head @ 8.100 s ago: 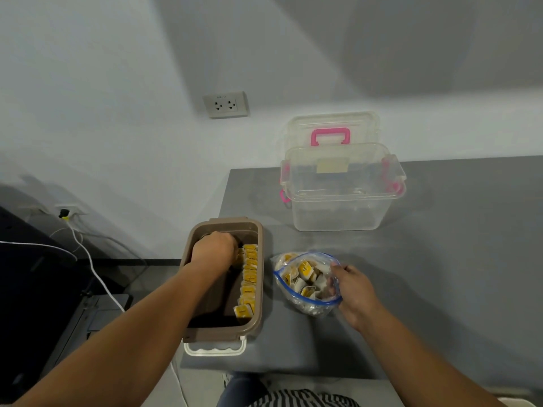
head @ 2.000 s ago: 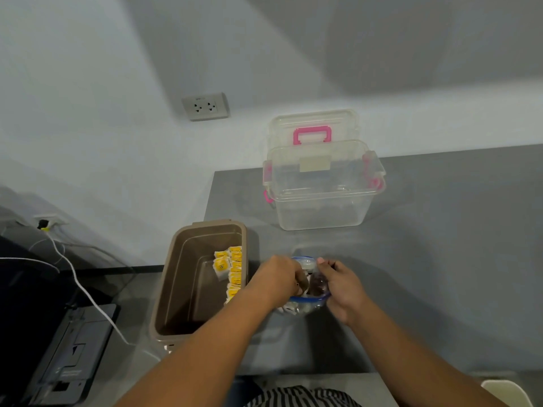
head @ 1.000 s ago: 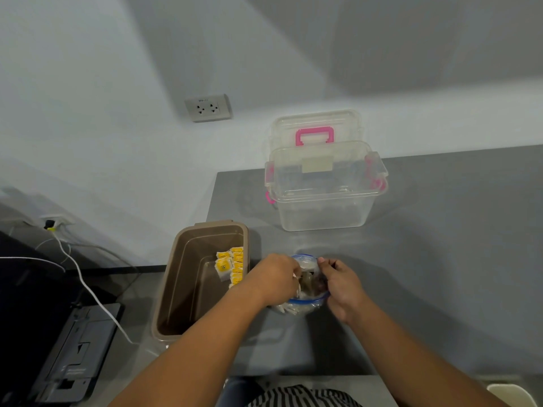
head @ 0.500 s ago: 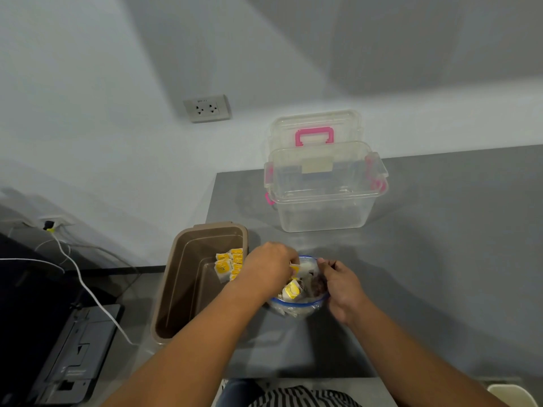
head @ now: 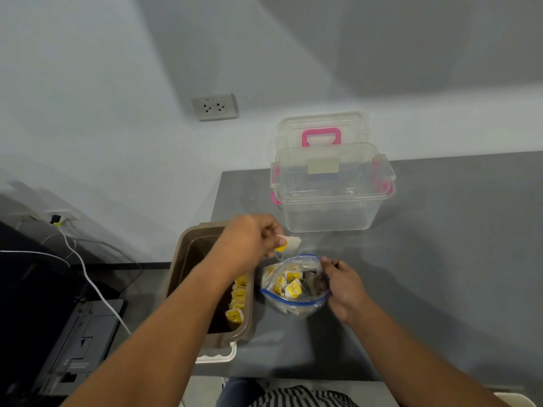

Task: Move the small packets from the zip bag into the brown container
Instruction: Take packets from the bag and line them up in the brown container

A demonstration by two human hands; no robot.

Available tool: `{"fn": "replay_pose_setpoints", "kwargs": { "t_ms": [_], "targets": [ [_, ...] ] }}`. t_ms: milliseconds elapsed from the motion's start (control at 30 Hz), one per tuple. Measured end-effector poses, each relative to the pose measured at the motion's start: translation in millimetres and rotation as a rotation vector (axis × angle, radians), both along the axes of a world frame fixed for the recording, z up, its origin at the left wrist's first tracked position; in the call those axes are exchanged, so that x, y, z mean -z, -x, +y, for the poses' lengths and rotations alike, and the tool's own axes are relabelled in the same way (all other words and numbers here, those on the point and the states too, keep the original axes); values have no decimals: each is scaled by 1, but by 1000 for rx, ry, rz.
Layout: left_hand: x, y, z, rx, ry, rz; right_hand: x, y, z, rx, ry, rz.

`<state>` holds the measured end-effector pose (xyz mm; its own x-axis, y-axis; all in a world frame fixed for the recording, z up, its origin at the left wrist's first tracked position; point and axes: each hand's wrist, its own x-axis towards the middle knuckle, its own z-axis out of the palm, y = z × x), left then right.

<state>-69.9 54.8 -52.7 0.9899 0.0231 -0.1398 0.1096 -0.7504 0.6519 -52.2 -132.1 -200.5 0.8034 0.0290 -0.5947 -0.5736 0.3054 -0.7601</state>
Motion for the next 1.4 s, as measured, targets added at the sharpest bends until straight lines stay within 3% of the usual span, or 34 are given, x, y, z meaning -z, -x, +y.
{"fn": "replay_pose_setpoints", "kwargs": {
  "t_ms": [167, 267, 533, 767, 1400],
  "targets": [
    [-26, 6, 39, -119, -64, -118, -4, 0, 1, -11, 11, 7],
    [-31, 9, 61, -182, -140, -97, -4, 1, 1, -16, 33, -1],
    [10, 9, 91, -86, -419, 150, -2, 0, 2, -26, 73, 3],
    [50, 1, 90, -34, -501, 424, -3, 2, 3, -29, 61, 15],
    [89, -7, 91, -119, -593, 358, -1, 9, 0, -36, 77, 26]
  ]
}}
